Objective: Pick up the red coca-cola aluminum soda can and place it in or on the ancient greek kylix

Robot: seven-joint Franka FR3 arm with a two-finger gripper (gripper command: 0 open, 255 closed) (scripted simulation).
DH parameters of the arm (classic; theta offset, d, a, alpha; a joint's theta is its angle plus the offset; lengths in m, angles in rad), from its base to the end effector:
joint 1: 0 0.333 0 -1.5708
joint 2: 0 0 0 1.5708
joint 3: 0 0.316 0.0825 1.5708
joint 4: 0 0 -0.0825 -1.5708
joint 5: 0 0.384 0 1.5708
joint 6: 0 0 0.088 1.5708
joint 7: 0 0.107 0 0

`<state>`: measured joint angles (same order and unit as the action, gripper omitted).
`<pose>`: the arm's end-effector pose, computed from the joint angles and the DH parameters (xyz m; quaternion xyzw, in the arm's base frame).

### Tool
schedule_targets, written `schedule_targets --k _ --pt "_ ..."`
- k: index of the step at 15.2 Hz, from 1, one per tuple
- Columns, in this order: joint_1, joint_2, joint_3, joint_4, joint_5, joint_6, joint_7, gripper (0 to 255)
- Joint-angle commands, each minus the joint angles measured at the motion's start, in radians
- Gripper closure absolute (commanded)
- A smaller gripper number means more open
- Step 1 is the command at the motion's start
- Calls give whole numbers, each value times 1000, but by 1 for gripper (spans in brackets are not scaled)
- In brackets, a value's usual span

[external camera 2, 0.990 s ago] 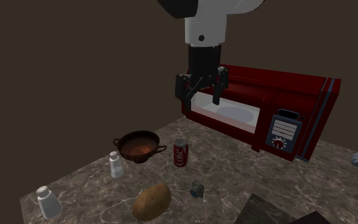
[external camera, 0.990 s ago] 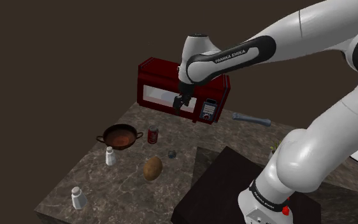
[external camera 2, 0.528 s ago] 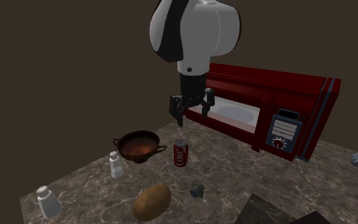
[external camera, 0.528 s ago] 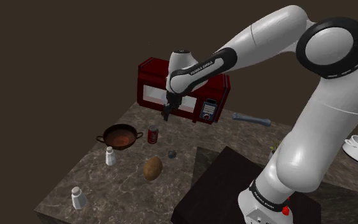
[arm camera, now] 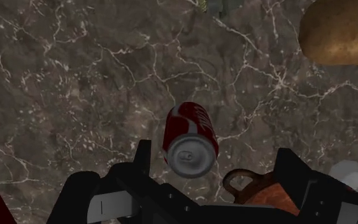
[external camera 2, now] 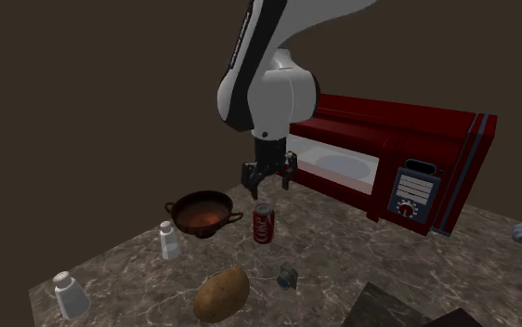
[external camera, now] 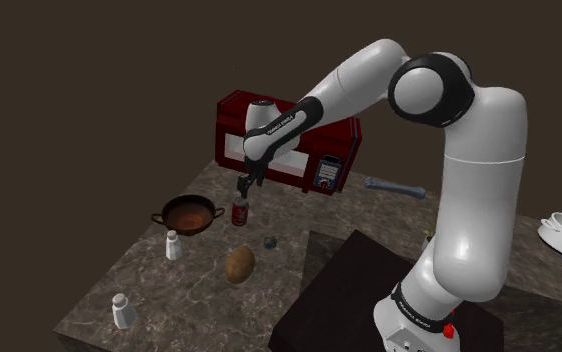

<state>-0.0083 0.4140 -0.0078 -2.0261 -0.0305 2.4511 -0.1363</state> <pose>0.6026 -0.0096 0.2430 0.9973 0.0721 0.0046 0.0117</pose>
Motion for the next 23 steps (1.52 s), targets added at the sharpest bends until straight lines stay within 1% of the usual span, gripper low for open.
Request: schedule_targets --k 1,6,14,21,22,23 --pt "-2 73 3 57 5 12 -2 0" --pt "-9 269 10 245 16 11 -11 0" --pt "-9 352 9 269 16 70 -11 0" --pt "-9 352 9 269 16 70 -11 0" --pt "-9 352 9 269 16 70 -11 255" --pt "-9 352 9 269 16 70 -10 255"
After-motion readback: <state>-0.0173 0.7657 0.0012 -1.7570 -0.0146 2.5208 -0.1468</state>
